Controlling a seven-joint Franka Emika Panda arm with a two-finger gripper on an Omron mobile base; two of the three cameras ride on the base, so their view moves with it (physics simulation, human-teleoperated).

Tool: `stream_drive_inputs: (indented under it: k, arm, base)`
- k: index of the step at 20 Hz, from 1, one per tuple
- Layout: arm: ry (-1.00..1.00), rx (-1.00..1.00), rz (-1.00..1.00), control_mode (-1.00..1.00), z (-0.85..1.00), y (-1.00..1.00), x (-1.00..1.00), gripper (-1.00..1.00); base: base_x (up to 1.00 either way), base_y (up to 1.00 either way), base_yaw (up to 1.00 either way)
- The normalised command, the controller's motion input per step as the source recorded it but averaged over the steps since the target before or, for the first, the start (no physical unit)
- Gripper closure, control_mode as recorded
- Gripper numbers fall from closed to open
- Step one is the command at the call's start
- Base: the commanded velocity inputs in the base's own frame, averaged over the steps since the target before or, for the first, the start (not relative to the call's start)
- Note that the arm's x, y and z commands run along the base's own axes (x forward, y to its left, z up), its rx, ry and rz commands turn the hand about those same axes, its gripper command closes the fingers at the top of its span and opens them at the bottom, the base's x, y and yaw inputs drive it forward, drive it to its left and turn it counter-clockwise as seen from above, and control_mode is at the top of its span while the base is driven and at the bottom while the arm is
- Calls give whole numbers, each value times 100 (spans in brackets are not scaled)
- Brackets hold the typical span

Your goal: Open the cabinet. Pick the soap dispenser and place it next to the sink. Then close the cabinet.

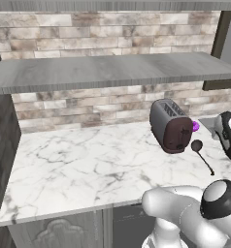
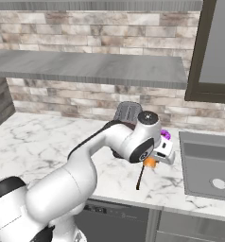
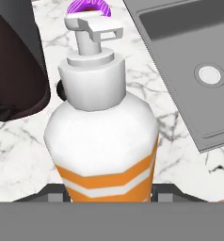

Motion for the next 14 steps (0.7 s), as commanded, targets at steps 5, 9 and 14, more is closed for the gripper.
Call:
stream_drive_inputs:
  k: [5,9,14]
  arm:
    - [0,0,0,-100,-37,-14,0,100]
    - [0,0,0,-100,-44,-8,5,100]
    - [-1,0,0,-100,-26,-8,8,100]
  base:
    - [0,0,0]
    - [0,0,0]
    - [0,0,0]
